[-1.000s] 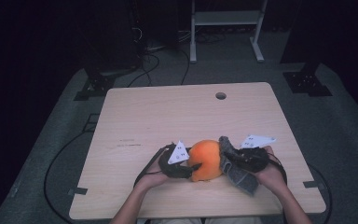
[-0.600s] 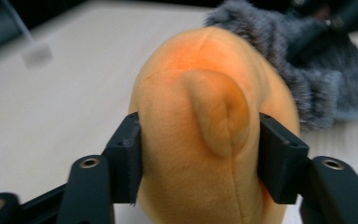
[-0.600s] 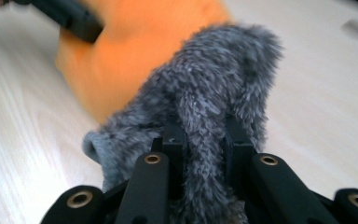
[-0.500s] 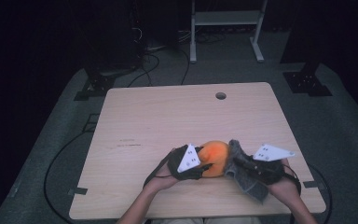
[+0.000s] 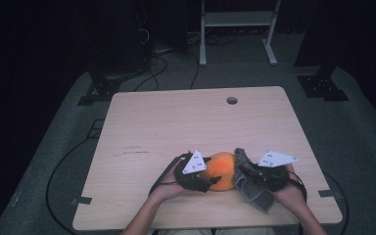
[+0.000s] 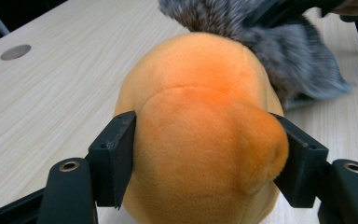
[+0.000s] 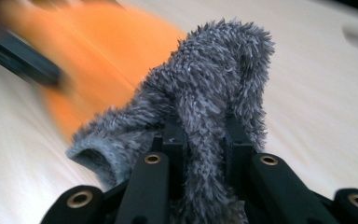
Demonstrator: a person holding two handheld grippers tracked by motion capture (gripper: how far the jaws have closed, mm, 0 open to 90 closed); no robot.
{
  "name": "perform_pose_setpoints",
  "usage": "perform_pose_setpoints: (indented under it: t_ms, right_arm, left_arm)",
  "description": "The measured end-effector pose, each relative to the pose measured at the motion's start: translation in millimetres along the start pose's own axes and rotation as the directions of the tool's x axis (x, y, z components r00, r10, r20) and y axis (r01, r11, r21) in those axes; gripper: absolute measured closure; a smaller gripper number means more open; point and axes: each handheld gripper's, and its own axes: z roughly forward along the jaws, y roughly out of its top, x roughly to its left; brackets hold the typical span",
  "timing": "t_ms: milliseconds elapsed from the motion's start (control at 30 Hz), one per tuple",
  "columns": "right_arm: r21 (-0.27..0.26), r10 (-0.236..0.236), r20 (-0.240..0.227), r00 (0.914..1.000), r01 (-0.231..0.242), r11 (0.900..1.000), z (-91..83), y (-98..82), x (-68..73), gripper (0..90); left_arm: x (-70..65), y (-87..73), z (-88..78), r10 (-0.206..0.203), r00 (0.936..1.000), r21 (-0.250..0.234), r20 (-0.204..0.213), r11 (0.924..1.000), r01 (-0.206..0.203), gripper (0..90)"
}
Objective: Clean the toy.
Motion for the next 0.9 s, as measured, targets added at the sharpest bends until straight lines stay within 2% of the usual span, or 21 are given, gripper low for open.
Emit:
perform_pose_setpoints:
  t_ms: [67,100,133,200,267,300,333,367,400,433,467,533,567,600,667,700,733,767,800,833,900]
  right_arm:
    - [0.061,0.037,0.018,0.9992,-0.038,0.997,1.6,-12.8,-12.2,74.9]
    - [0.070,0.040,0.031,0.9987,-0.042,0.997,0.4,-15.1,-14.7,74.9]
    - [0.047,0.048,0.021,0.9986,-0.049,0.998,-2.9,-12.7,-15.1,74.9]
    - [-0.034,0.051,-0.022,0.9985,-0.052,0.998,-9.6,0.8,-10.6,74.8]
    - [-0.065,0.030,-0.079,0.9964,-0.036,0.997,-8.5,13.4,-1.6,74.8]
    - [-0.051,0.008,-0.079,0.9968,-0.012,0.999,-3.8,15.8,4.2,74.7]
    - [-0.039,-0.013,-0.069,0.9975,0.010,0.999,1.4,15.4,9.1,74.8]
    - [-0.035,-0.019,-0.063,0.9978,0.016,0.999,4.2,14.1,11.6,74.8]
    - [-0.034,-0.014,-0.063,0.9979,0.011,0.999,3.9,13.2,12.1,74.8]
    - [-0.033,-0.010,-0.064,0.9979,0.008,0.999,2.1,12.8,11.6,74.8]
    - [-0.032,-0.007,-0.066,0.9978,0.005,0.999,0.3,12.1,11.2,74.8]
    - [-0.025,-0.005,-0.055,0.9985,0.003,1.000,-3.3,11.9,11.3,74.9]
    - [-0.037,-0.007,-0.051,0.9987,0.005,0.999,-7.5,14.5,11.4,74.9]
    - [-0.051,-0.013,-0.048,0.9988,0.010,0.999,-11.0,17.3,11.9,74.9]
    - [-0.072,-0.017,-0.047,0.9987,0.013,0.997,-13.2,21.5,12.1,74.9]
    - [-0.072,-0.011,-0.052,0.9986,0.007,0.997,-10.7,22.4,11.9,74.9]
    - [-0.056,-0.013,-0.054,0.9985,0.010,0.998,-5.6,21.5,11.7,74.9]
    - [-0.042,-0.010,-0.062,0.9980,0.007,0.999,0.1,18.4,11.6,74.9]
    - [-0.038,0.003,-0.074,0.9972,-0.006,0.999,4.6,14.8,11.2,74.9]
    - [-0.036,0.008,-0.081,0.9967,-0.011,0.999,6.7,12.6,10.9,74.9]
    - [-0.036,0.011,-0.076,0.9970,-0.013,0.999,6.0,11.2,9.3,74.9]
  left_arm:
    - [0.3,-1.5,-1.8,0.008,0.9999,0.001,0.007,1.0000,-0.008,31.5]
    - [0.6,-2.1,-1.9,0.008,0.9999,-0.003,0.008,1.0000,-0.008,31.7]
    - [0.7,-2.2,-1.9,0.008,0.9999,-0.002,0.012,1.0000,-0.008,31.9]
    - [1.2,-2.1,-1.0,0.008,0.9999,-0.004,0.015,1.0000,-0.008,31.9]
    - [2.8,-1.0,-1.3,-0.004,0.9998,-0.001,0.017,1.0000,0.004,30.3]
    - [4.8,1.2,-2.5,-0.034,0.9992,0.006,0.021,0.9994,0.034,25.5]
    - [6.7,4.0,-3.6,-0.082,0.9963,0.014,0.027,0.9966,0.082,18.3]
    - [8.3,6.2,-4.3,-0.116,0.9930,0.018,0.023,0.9932,0.115,13.8]
    - [8.1,7.1,-3.8,-0.131,0.9911,0.021,0.024,0.9912,0.131,11.6]
    - [6.8,6.4,-2.3,-0.114,0.9929,0.032,0.034,0.9931,0.113,14.2]
    - [3.0,5.2,-0.7,-0.079,0.9965,0.024,0.027,0.9966,0.078,21.2]
    - [-3.7,7.2,-2.6,0.023,0.9997,-0.023,-0.012,0.9995,-0.023,34.6]
    - [-4.8,9.0,-4.6,0.073,0.9968,-0.045,-0.034,0.9963,-0.074,38.3]
    - [-4.6,10.2,-6.2,0.102,0.9936,-0.049,-0.048,0.9933,-0.105,39.2]
    - [-3.1,9.9,-6.4,0.139,0.9886,-0.050,-0.057,0.9885,-0.142,39.1]
    - [-1.1,7.5,-4.7,0.135,0.9899,-0.031,-0.044,0.9902,-0.136,37.7]
    - [1.5,4.0,-3.5,0.110,0.9934,-0.023,-0.034,0.9936,-0.111,34.4]
    - [4.5,1.4,-3.4,0.055,0.9982,-0.030,-0.024,0.9980,-0.055,28.2]
    - [8.0,0.3,-3.7,0.000,0.9999,-0.026,-0.010,0.9997,-0.001,22.6]
    - [10.5,-0.5,-4.5,-0.032,0.9995,-0.017,-0.006,0.9993,0.032,19.0]
    - [9.6,-1.6,-5.5,-0.016,0.9998,-0.019,-0.012,0.9997,0.016,24.0]
